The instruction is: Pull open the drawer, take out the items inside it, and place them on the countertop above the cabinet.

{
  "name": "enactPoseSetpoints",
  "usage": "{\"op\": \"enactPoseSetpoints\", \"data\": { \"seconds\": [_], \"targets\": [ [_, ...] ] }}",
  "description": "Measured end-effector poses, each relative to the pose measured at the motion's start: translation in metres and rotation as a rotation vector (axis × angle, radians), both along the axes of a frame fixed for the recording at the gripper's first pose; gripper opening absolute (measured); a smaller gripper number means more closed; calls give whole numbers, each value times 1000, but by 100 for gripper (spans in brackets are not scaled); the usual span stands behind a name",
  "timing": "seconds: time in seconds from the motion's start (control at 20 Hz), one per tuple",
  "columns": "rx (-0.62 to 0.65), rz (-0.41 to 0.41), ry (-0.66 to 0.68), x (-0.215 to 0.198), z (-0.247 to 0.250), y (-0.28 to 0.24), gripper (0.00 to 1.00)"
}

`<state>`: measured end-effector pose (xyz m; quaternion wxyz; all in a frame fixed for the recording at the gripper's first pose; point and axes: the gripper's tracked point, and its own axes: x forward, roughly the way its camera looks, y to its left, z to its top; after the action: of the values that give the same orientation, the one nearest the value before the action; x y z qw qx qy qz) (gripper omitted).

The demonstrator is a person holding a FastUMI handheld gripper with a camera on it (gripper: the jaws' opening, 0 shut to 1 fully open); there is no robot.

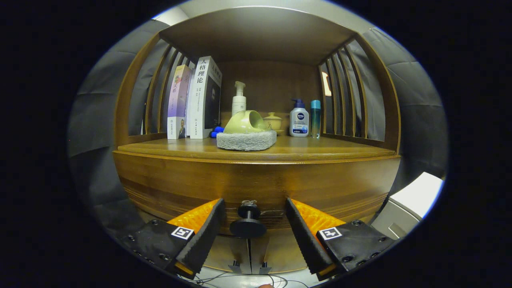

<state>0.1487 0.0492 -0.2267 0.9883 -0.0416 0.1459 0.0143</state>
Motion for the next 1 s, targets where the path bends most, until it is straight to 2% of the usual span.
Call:
{"op": "enactPoseSetpoints", "data": {
  "seconds": [0.25, 0.45, 0.75, 1.0],
  "targets": [
    [-2, 23, -60, -22, 39, 1, 98],
    [-11, 66, -154, -54, 97, 12, 98],
    [44, 103, -192, -106, 156, 22, 98],
    [38, 115, -197, -141, 180, 13, 97]
  ]
}}
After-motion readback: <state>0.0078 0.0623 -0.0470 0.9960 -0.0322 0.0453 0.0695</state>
